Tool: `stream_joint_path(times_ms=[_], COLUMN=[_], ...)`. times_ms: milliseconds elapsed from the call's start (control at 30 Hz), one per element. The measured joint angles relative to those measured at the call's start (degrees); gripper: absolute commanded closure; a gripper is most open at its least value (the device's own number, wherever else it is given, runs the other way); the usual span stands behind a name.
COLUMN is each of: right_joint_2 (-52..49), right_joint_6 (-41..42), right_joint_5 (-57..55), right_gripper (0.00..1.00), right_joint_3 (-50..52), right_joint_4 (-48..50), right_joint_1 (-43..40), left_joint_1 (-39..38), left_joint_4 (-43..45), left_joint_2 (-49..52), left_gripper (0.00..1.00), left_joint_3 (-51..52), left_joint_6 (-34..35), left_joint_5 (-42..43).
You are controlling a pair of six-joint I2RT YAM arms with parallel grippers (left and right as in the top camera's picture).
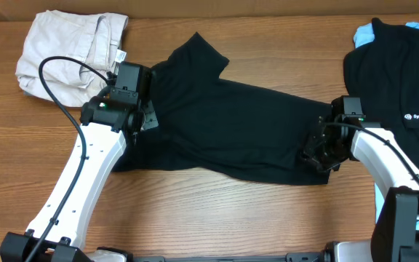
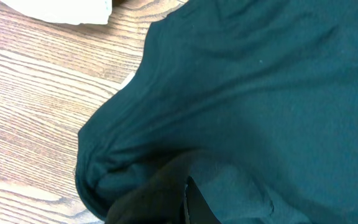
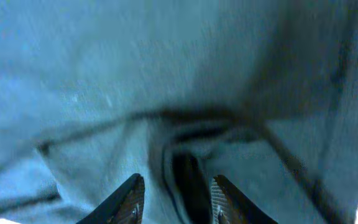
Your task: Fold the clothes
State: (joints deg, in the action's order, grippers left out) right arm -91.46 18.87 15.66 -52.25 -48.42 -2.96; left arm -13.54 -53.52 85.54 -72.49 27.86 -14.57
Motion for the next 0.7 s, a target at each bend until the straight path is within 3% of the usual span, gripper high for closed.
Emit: stream_joint_path(times_ms=[33,133,167,433,700], right_joint_2=[0.0,0.0,0.0,0.0,5.2], right_joint_6=[0.2,0.8,0.8,0.6,-1.5], right_joint_5=[0.0,-0.2,-0.2,2.4,5.4], right_gripper=[0.71,0.94,0.96,0.96,0.96], right_joint_3=[0.3,0.7,0.8,0.9,-0.2], right_joint_4=[0.8,1.3,1.3,-2.1,-24.9], right_joint_1=[0.0,0.1,0.1,0.1,0.0], left_joint_1=[0.0,0.0,0.0,0.0,0.0], left_joint_4=[0.0,0.1,0.1,0.2,0.0], left_joint_2=[0.0,0.0,0.0,0.0,0.0], left_gripper=[0.96,0.96,0.96,0.96,0.96], left_joint_3=[0.0,0.0,0.0,0.0,0.0], left_joint_6=[0.0,0.0,0.0,0.0,-1.1], left_joint_5=[0.0,0.0,0.0,0.0,0.0])
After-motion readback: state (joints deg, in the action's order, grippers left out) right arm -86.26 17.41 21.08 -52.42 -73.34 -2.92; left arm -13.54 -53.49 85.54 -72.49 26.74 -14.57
